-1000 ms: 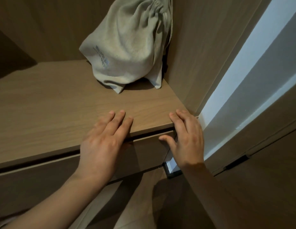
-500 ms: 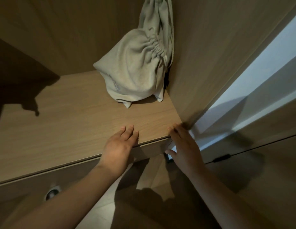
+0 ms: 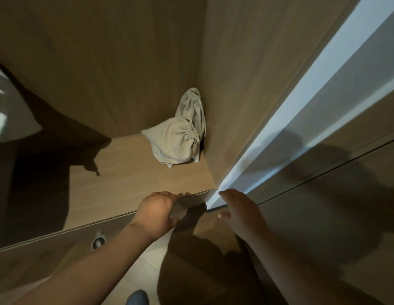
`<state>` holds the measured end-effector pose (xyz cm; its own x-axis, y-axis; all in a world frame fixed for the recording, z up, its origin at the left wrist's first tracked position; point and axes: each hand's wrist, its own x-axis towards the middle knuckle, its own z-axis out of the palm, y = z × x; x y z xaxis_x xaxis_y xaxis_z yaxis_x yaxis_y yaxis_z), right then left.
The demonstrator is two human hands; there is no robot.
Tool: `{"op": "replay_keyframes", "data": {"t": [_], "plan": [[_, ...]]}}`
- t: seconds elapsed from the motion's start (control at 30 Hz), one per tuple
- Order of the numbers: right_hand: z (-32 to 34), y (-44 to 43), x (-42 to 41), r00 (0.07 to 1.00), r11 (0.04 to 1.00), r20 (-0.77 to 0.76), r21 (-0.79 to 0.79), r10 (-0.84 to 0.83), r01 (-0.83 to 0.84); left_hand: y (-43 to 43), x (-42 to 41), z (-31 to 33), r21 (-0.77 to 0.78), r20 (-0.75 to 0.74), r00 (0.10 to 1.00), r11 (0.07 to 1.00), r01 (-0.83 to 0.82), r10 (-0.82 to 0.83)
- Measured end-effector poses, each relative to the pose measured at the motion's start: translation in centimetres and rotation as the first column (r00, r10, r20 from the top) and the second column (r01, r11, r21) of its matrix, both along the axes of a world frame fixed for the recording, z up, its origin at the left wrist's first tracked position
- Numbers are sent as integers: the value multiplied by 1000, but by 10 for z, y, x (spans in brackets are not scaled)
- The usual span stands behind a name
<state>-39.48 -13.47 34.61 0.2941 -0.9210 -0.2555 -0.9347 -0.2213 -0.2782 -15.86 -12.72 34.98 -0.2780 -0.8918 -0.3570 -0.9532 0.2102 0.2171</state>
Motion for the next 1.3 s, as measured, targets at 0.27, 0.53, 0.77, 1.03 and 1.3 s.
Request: {"op": "replay_keyframes", "data": {"t": [0.27, 0.53, 0.77, 1.03, 1.3], "plan": [[149, 37, 2, 995, 997, 73, -37, -70, 73, 34, 5, 136, -56, -101, 990, 993, -101, 95], [250, 75, -6, 955, 979, 254, -92, -156, 184, 96, -14, 243, -202, -328, 872, 874, -442, 365], [302, 105, -22, 879, 953, 473, -231, -64, 194, 146, -47, 300, -252, -524, 713, 714, -653, 467], [352, 104, -6, 759, 945, 650, -273, 43, 180, 179, -34, 361, -333, -633, 629, 574, -748, 453], [370, 107, 64, 680, 958, 719, -274, 143, 88, 216, 30, 380, -310, -701, 534, 472, -825, 473]]}}
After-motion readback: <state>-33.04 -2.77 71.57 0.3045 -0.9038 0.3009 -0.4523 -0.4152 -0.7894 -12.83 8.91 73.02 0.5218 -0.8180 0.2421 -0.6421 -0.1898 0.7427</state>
